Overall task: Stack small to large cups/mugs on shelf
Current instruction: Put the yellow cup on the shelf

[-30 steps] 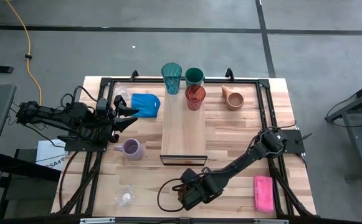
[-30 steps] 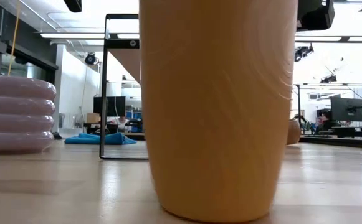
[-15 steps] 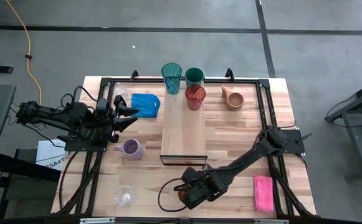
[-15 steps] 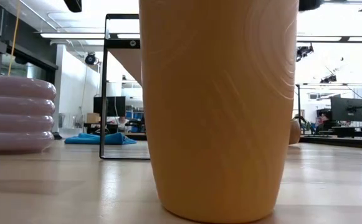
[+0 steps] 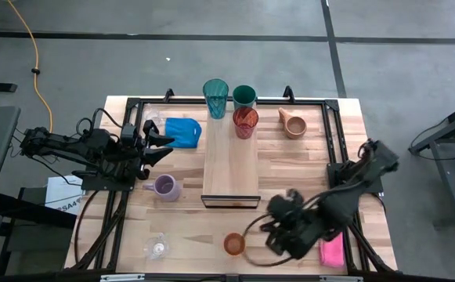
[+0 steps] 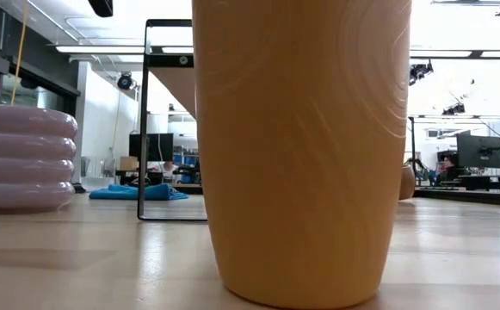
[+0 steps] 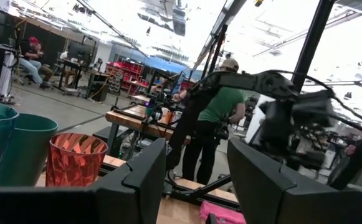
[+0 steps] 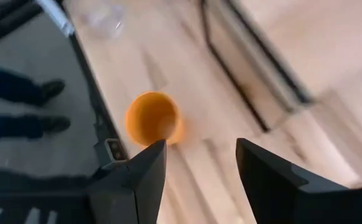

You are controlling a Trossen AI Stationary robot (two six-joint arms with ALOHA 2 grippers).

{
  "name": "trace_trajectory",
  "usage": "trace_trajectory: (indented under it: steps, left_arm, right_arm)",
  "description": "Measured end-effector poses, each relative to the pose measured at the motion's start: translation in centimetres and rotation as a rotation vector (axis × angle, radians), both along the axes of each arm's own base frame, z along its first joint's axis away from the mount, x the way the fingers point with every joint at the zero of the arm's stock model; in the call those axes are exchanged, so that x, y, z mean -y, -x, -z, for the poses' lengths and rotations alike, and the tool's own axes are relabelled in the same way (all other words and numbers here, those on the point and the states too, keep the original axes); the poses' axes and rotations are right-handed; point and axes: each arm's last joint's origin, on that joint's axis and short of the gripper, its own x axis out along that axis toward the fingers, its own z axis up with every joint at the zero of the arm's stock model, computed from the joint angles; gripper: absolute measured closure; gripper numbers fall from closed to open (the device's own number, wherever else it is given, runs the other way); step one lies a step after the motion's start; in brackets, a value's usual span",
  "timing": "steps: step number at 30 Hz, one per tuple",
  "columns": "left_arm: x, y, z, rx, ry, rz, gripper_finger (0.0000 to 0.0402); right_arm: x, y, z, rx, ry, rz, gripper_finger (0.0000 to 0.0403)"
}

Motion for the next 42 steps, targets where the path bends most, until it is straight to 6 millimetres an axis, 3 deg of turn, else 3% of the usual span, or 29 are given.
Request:
trace_trajectory:
  steps: [2, 8, 14, 21, 25, 31, 42]
  left_arm:
    - [0.0, 0.0, 0.0, 0.0, 0.0, 0.0, 0.024]
    - [0.0, 0.0, 0.0, 0.0, 0.0, 0.0, 0.024]
    - [0.0, 0.0, 0.0, -0.001, 0.0, 0.001, 0.024]
    - [0.0, 0.0, 0.1, -0.011, -0.001, 0.0, 0.024]
    - [0.0, 0.0, 0.1, -0.011, -0.001, 0.0, 0.024]
    - [0.0, 0.0, 0.1, -0.011, -0.001, 0.0, 0.024]
    - [0.1, 0.0, 0.1, -0.013, 0.003, 0.023, 0.024]
  right_arm:
    - [0.6, 1.9, 0.5, -0.01, 0.002, 0.035, 0.0217]
    - [3.3, 7.2, 5.1, -0.075, -0.081, 0.081, 0.0225]
    - [8.7, 8.6, 5.0, 0.334, -0.16, 0.03, 0.0252]
    - [16.7, 9.0, 3.8, 0.847, -0.104, -0.007, 0.0263]
    - [19.6, 10.1, 2.2, 1.058, 0.017, -0.061, 0.0263]
    - [20.7, 11.7, 0.8, 1.142, 0.384, -0.153, 0.0263]
    - [20.9, 11.9, 0.7, 1.145, 0.329, -0.082, 0.0263]
